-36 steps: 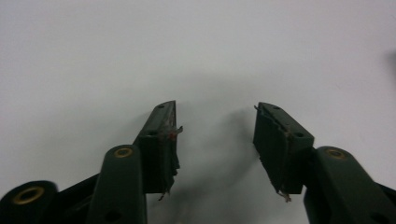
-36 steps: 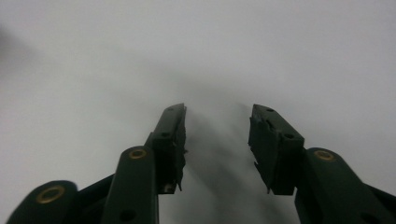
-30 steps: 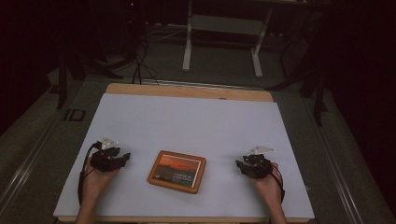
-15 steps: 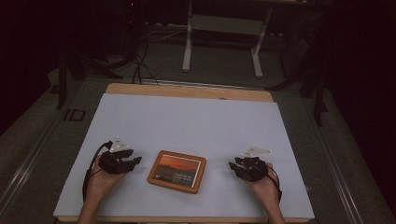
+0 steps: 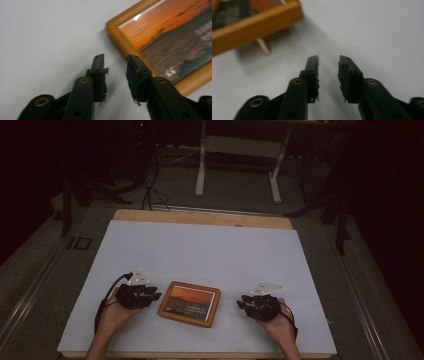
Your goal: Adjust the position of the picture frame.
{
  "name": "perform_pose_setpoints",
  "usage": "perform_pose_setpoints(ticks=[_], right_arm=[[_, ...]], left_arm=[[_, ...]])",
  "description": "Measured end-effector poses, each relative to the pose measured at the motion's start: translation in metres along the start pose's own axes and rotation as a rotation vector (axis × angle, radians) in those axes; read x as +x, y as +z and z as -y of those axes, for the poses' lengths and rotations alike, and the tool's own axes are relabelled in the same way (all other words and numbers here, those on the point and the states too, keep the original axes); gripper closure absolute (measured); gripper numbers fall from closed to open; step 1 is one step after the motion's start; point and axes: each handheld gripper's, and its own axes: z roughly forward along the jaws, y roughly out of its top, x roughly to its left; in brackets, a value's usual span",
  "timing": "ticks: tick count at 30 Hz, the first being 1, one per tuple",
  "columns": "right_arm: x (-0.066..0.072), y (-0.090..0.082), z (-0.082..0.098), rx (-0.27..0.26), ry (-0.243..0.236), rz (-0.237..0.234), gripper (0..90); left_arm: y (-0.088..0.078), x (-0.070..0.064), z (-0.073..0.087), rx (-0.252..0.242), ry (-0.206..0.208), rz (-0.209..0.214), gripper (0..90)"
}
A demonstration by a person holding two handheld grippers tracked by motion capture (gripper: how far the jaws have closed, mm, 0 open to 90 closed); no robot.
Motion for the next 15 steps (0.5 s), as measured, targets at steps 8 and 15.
perform_pose_setpoints(ticks=[8, 15], right_arm=[[0.018, -0.009, -0.004, -0.034, -0.022, -0.074, 89.9], [0.036, -0.006, -0.008, -0.017, -0.107, -0.130, 90.0]], left_arm=[[0.002, 0.000, -0.016, 0.011, 0.059, 0.045, 89.4], [0.017, 0.006, -0.037, 0.021, 0.081, 0.036, 89.6]])
